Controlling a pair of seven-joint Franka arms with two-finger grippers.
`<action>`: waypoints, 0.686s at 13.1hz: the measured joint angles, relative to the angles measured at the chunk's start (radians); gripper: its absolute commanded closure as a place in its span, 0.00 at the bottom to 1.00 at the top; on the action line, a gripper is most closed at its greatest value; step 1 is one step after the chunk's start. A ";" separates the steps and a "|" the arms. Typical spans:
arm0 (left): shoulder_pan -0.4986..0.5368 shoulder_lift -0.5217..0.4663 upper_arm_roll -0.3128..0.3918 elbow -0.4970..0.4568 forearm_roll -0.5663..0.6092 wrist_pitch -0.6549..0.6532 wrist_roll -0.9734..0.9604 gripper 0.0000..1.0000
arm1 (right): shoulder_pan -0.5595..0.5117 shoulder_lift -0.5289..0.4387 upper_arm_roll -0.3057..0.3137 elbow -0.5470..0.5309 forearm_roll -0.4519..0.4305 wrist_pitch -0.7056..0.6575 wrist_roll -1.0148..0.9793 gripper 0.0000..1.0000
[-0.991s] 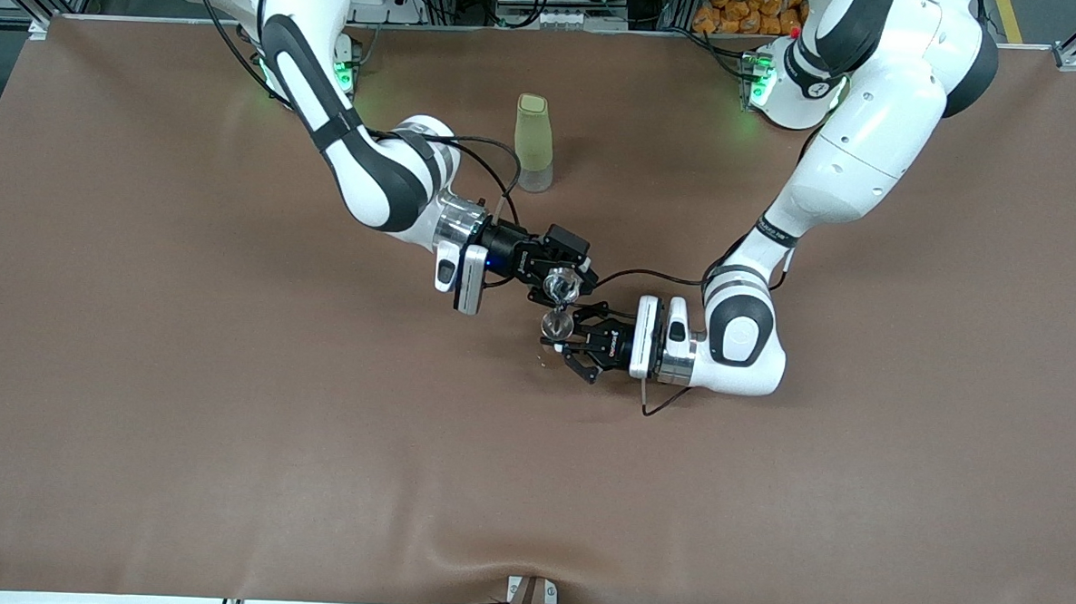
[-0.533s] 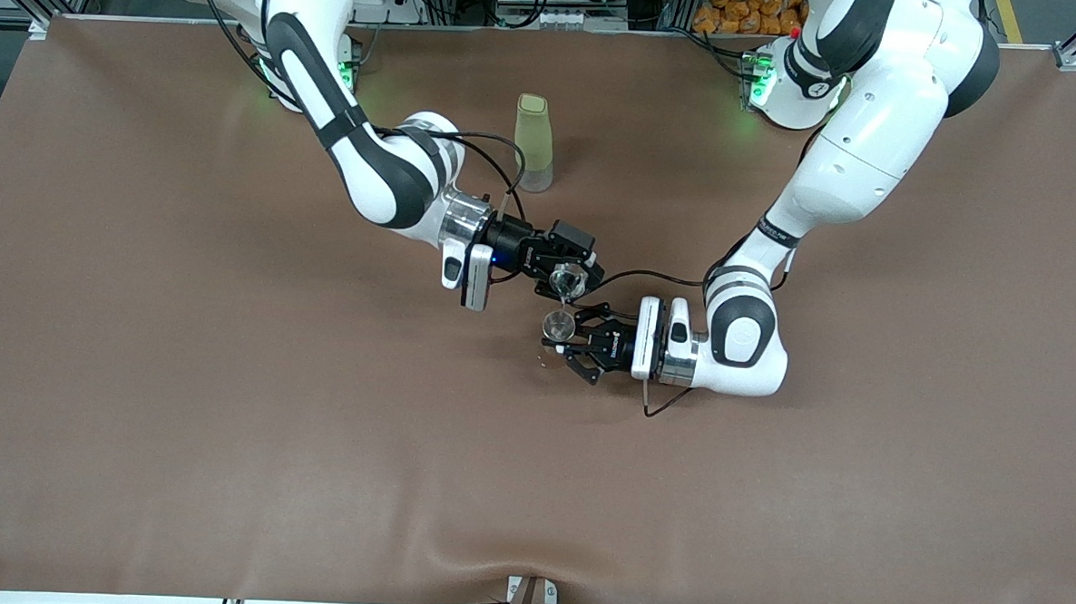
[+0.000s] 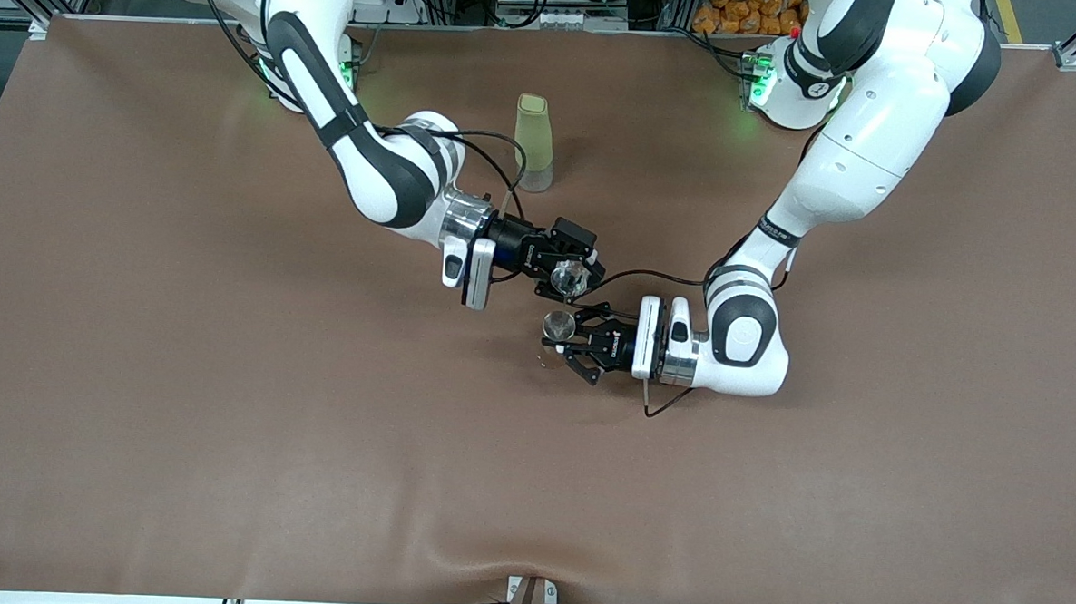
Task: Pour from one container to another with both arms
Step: 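Turn the glass cup upright with the right gripper, away from the jigger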
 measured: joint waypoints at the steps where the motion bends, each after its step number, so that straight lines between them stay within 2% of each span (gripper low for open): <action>1: 0.000 0.000 0.000 -0.001 0.000 0.000 0.000 1.00 | -0.004 0.000 -0.003 0.000 -0.008 0.000 -0.086 1.00; 6: 0.003 -0.002 0.000 -0.001 0.000 -0.012 0.000 1.00 | -0.032 -0.005 -0.010 0.001 -0.015 0.000 -0.462 1.00; 9: 0.010 -0.002 0.000 -0.002 0.000 -0.016 0.000 1.00 | -0.097 -0.011 -0.013 0.001 -0.055 -0.006 -0.656 1.00</action>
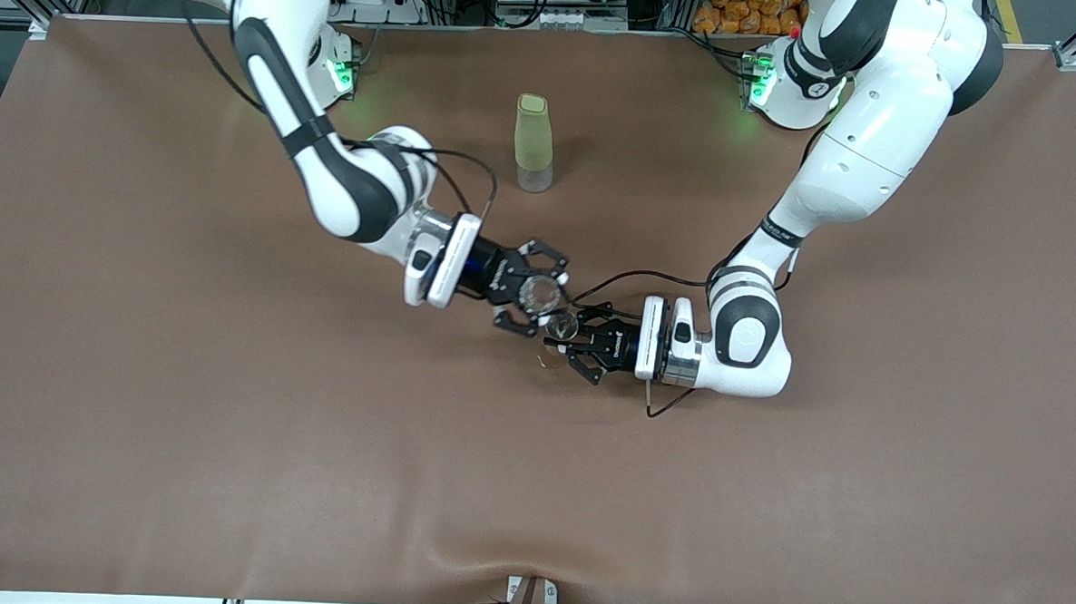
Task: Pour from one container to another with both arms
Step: 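Turn the glass cup upright with the right gripper, away from the jigger, then carry the glass cup back while the left gripper carries the jigger back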
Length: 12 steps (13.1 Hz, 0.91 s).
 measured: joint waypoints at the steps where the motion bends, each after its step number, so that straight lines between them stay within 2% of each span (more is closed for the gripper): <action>1: 0.001 0.000 0.000 -0.001 0.000 0.000 0.000 1.00 | -0.025 -0.002 0.000 0.000 -0.023 -0.009 -0.047 1.00; 4: 0.010 0.000 0.000 -0.001 0.000 -0.003 0.000 1.00 | -0.095 -0.007 0.000 -0.002 -0.096 -0.054 -0.159 1.00; 7: 0.045 0.000 0.001 -0.003 0.025 -0.035 0.006 1.00 | -0.185 -0.007 -0.001 -0.045 -0.201 -0.189 -0.201 1.00; 12: 0.174 0.000 0.006 -0.008 0.206 -0.133 0.007 1.00 | -0.418 -0.007 -0.006 -0.142 -0.491 -0.506 -0.217 1.00</action>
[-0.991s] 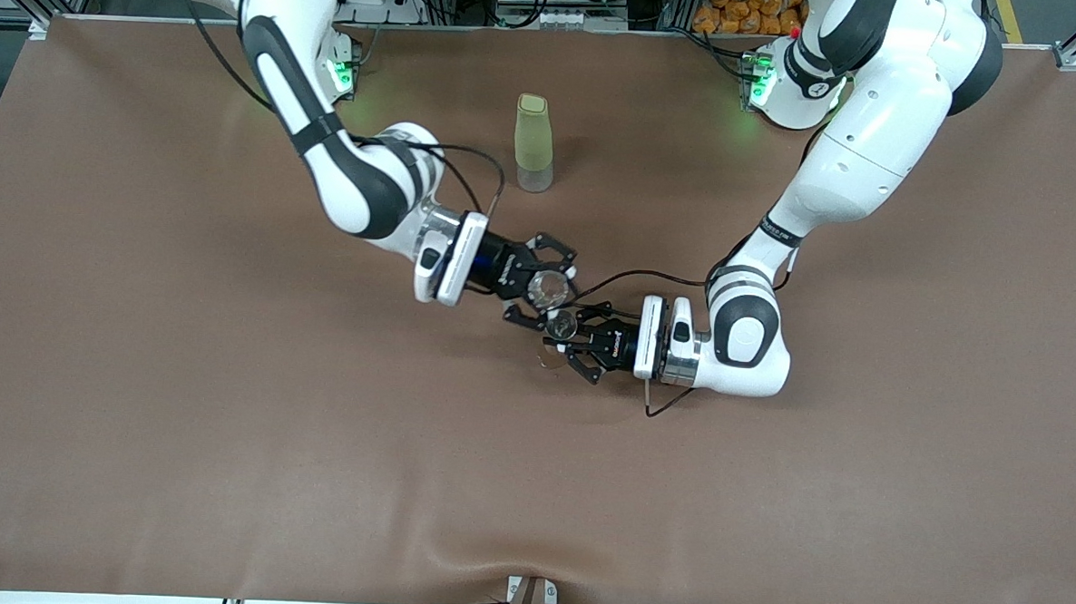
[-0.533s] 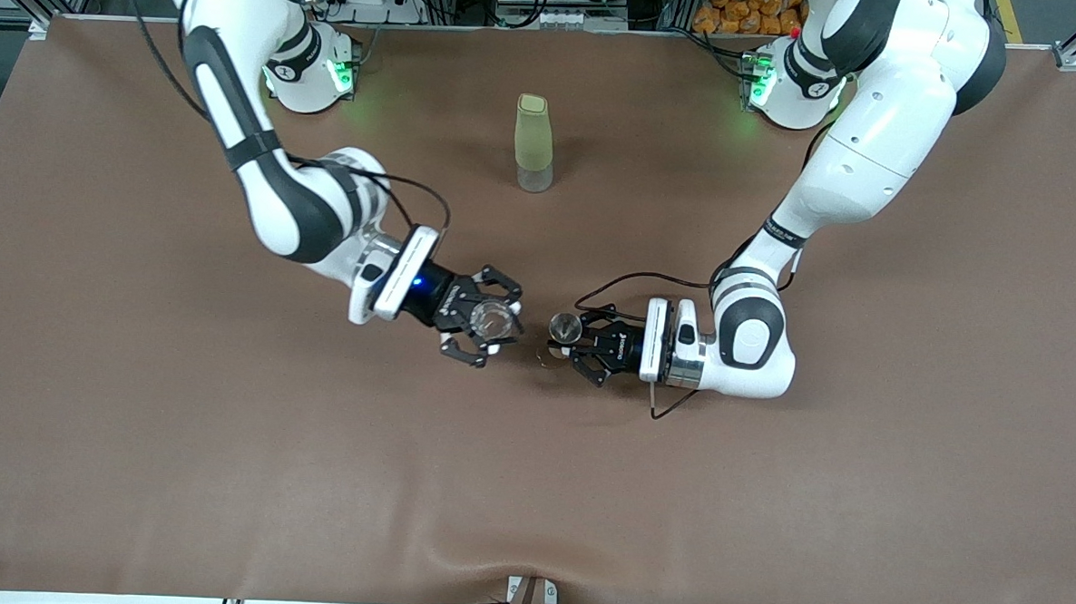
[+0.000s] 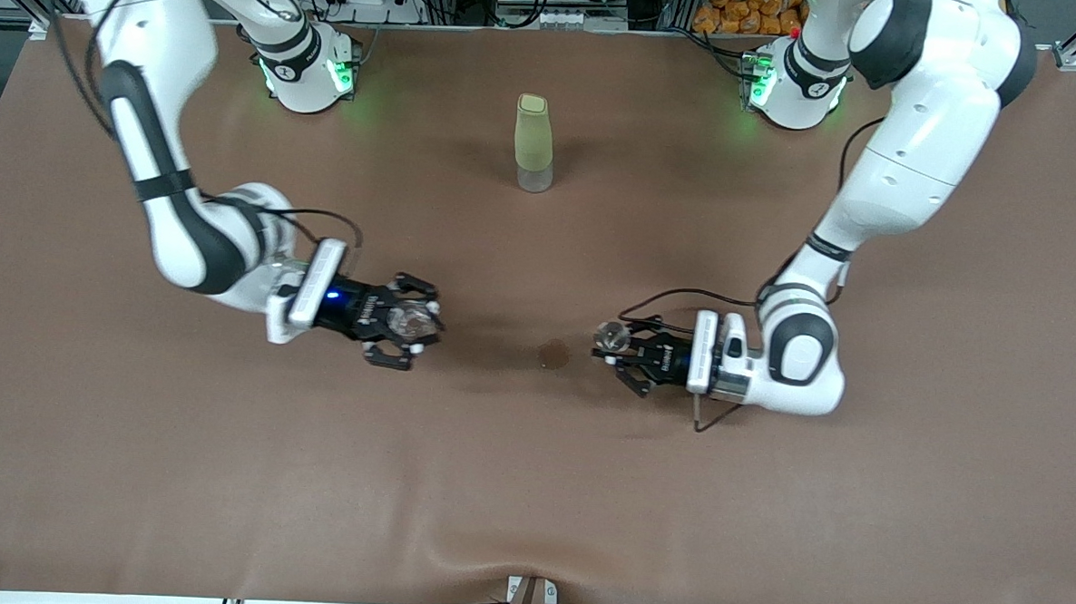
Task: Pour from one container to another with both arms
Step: 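Carry the glass cup back while the left gripper carries the jigger back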
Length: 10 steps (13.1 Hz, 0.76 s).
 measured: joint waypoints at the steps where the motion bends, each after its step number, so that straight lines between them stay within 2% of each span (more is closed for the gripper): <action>1: 0.035 0.000 0.001 -0.001 0.045 -0.023 0.000 1.00 | -0.054 0.000 -0.001 -0.009 -0.069 -0.057 0.000 1.00; 3: 0.108 0.000 0.002 -0.003 0.123 -0.079 0.000 1.00 | -0.157 0.000 -0.007 -0.020 -0.208 -0.153 0.000 1.00; 5: 0.185 0.000 0.002 -0.003 0.209 -0.125 0.000 1.00 | -0.225 0.000 -0.045 -0.026 -0.323 -0.242 0.000 1.00; 7: 0.266 0.000 0.003 -0.004 0.284 -0.165 0.005 1.00 | -0.247 0.004 -0.127 -0.033 -0.408 -0.333 0.000 1.00; 10: 0.393 0.000 0.005 -0.008 0.334 -0.223 0.061 1.00 | -0.268 0.042 -0.239 -0.042 -0.508 -0.374 -0.001 1.00</action>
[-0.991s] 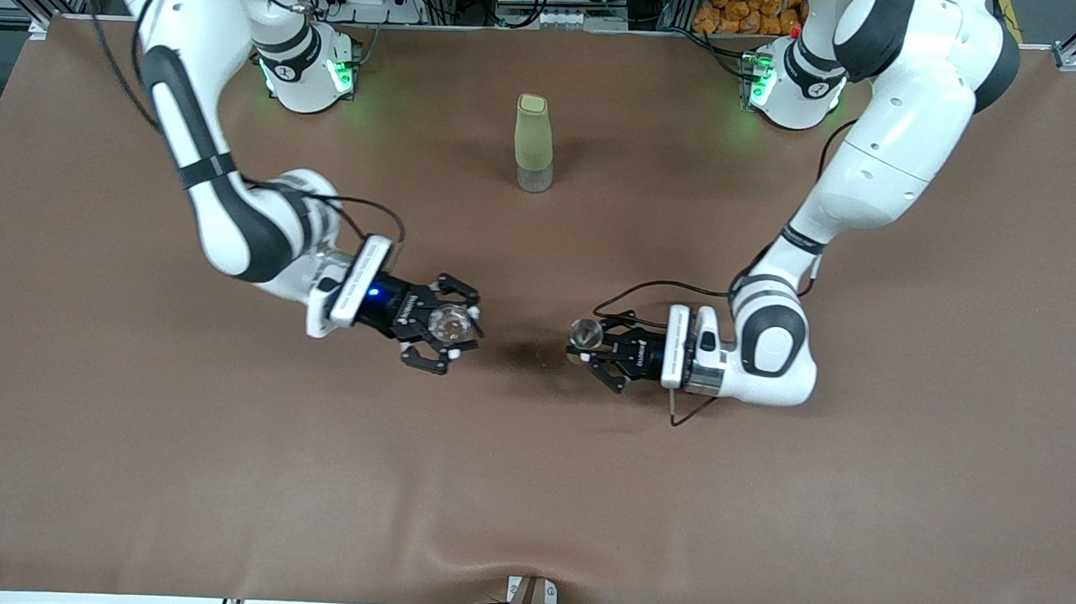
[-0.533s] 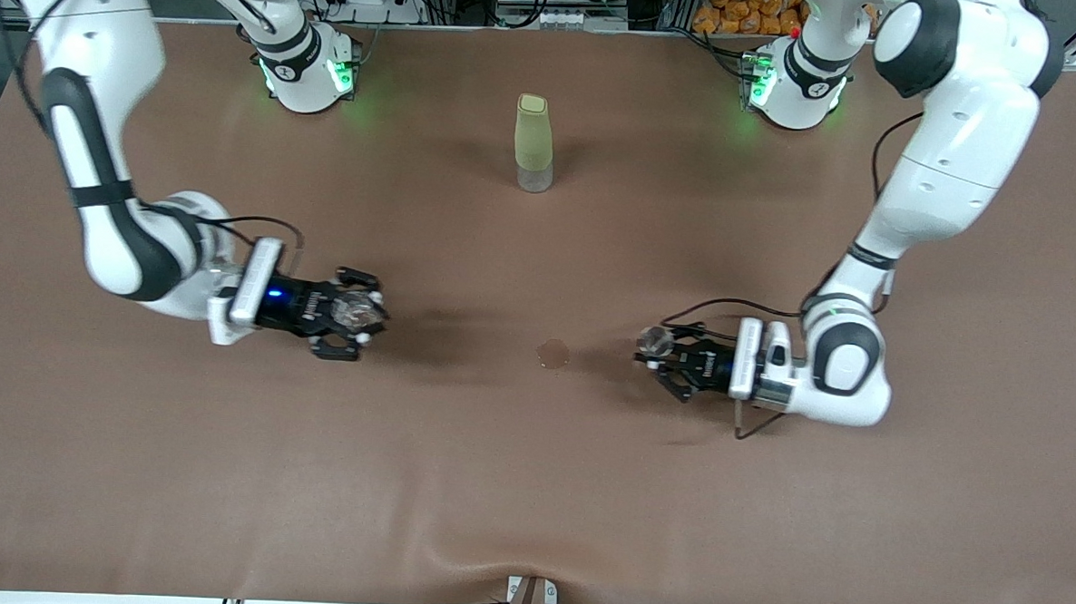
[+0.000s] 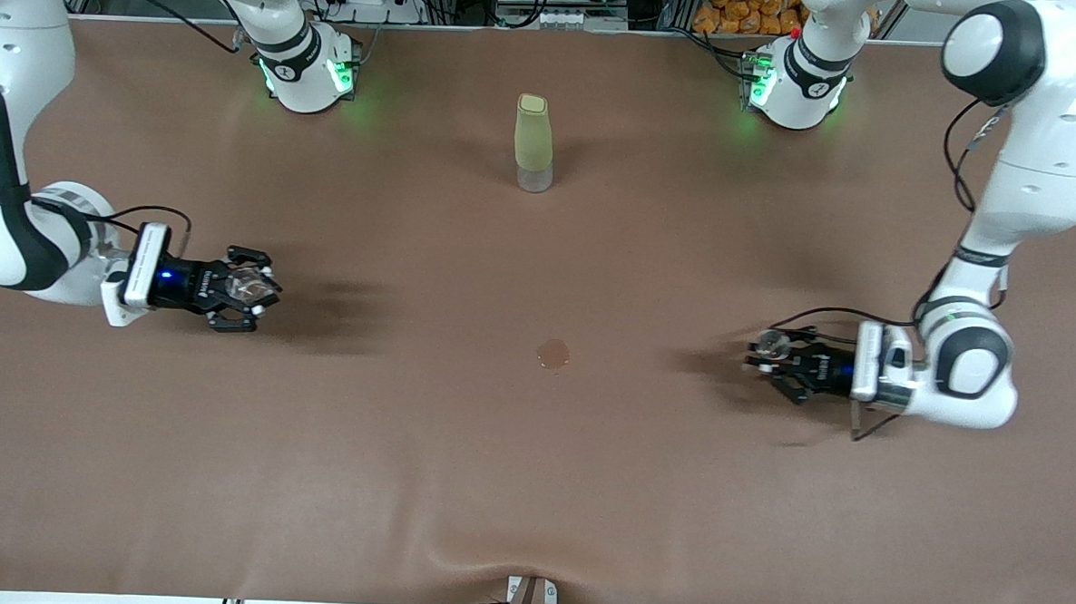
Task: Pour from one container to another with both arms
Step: 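Carry the glass cup back while the left gripper carries the jigger back, then lower the glass cup and open the right gripper while the left releases the jigger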
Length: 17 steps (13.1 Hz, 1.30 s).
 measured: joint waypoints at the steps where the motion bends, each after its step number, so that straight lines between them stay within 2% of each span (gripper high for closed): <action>1: 0.040 0.002 0.001 -0.003 0.003 -0.017 0.019 1.00 | -0.021 0.023 -0.013 -0.001 -0.030 -0.005 -0.002 1.00; 4: 0.137 0.017 0.003 -0.013 0.003 -0.028 0.051 1.00 | -0.083 0.103 -0.018 -0.001 -0.065 -0.013 -0.069 1.00; 8: 0.218 0.076 0.015 -0.019 0.031 -0.035 0.057 1.00 | -0.090 0.193 -0.013 0.019 -0.065 -0.013 -0.158 1.00; 17: 0.232 0.097 0.059 -0.021 0.050 -0.074 0.058 1.00 | -0.041 0.339 -0.004 0.132 -0.058 -0.002 -0.231 1.00</action>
